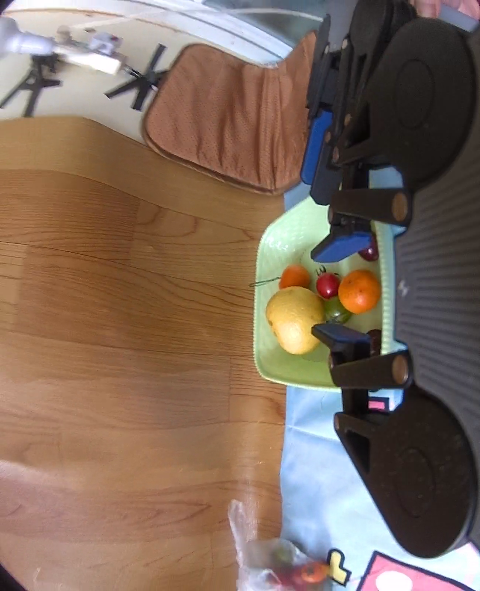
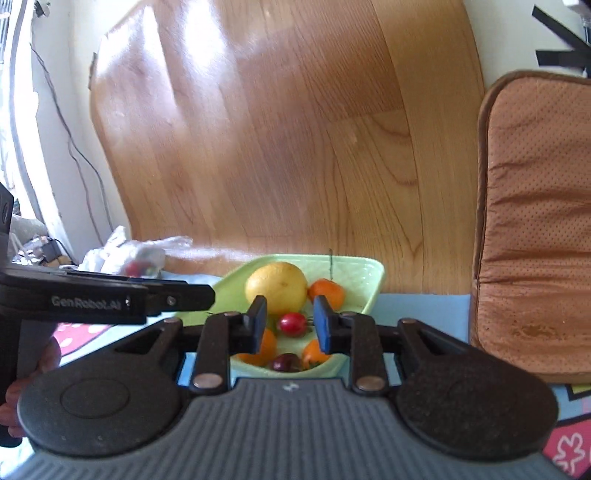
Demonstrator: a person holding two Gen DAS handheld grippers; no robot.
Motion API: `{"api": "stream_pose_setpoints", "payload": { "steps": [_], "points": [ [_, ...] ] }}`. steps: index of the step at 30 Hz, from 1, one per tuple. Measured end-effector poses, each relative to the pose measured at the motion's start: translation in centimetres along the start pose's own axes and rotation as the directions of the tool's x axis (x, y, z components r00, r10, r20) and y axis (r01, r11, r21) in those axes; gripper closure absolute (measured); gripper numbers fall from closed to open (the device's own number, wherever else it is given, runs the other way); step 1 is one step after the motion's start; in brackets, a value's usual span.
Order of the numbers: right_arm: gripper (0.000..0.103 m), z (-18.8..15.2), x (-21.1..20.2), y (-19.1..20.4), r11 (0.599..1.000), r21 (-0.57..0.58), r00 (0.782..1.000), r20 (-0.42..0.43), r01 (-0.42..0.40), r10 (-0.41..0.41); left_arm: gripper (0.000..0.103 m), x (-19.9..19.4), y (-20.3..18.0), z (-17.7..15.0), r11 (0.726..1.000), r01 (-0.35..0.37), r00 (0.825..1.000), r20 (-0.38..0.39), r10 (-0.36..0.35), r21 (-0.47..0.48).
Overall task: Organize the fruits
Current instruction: 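Carry the mandarin into the basket with the left tool while the right tool releases the cherry there, then reach the left tool to a mandarin while the right tool reaches an orange cherry tomato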
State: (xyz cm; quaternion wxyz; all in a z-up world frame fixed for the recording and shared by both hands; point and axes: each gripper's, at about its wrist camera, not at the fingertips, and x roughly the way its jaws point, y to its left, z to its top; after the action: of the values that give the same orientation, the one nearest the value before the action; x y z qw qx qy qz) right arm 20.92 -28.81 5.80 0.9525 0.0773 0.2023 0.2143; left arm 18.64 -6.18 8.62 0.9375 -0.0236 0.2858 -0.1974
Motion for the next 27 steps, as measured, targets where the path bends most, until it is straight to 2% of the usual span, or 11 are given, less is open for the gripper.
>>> {"api": "stream_pose_setpoints", "payload": {
  "steps": [4, 7, 10, 12, 16, 22, 27],
  "points": [
    [0.072, -1.5, -3.3, 1.8, 0.997, -0.036, 0.997, -0.022, -0.070, 0.069, 0.064, -4.6, 0.7, -2.2, 1.000, 0.001, 1.000, 0.007, -0.001, 0.011],
    [0.072, -3.9, -5.0, 3.4, 0.992, -0.068, 0.990, -0.097, -0.109, 0.102, 0.064, -6.3, 1.9, -4.4, 1.000, 0.004, 0.998, -0.060, -0.005, -0.019],
    [0.072, -6.2, -6.1, 4.8, 0.988, -0.085, 0.979, -0.166, -0.130, 0.115, 0.064, -6.9, 3.0, -6.3, 0.996, 0.048, 0.987, -0.153, -0.059, -0.078],
    [0.072, -7.3, -6.7, 5.6, 0.986, -0.090, 0.973, -0.197, -0.144, 0.124, 0.064, -7.5, 3.4, -7.2, 0.992, 0.065, 0.981, -0.177, -0.084, -0.109],
    [0.072, -8.5, -7.3, 7.2, 0.979, -0.112, 0.962, -0.233, -0.172, 0.142, 0.064, -9.9, 3.9, -8.9, 0.984, 0.103, 0.982, -0.143, -0.123, -0.144],
    [0.072, -8.4, -5.1, 8.4, 0.980, -0.114, 0.955, -0.266, -0.165, 0.130, 0.064, -12.2, 4.2, -10.7, 0.972, 0.120, 0.984, -0.109, -0.144, -0.201],
    [0.072, -8.5, -4.4, 9.9, 0.981, -0.152, 0.971, -0.223, -0.123, 0.087, 0.064, -13.2, 4.8, -11.1, 0.969, 0.101, 0.987, -0.098, -0.125, -0.226]
  ]
}}
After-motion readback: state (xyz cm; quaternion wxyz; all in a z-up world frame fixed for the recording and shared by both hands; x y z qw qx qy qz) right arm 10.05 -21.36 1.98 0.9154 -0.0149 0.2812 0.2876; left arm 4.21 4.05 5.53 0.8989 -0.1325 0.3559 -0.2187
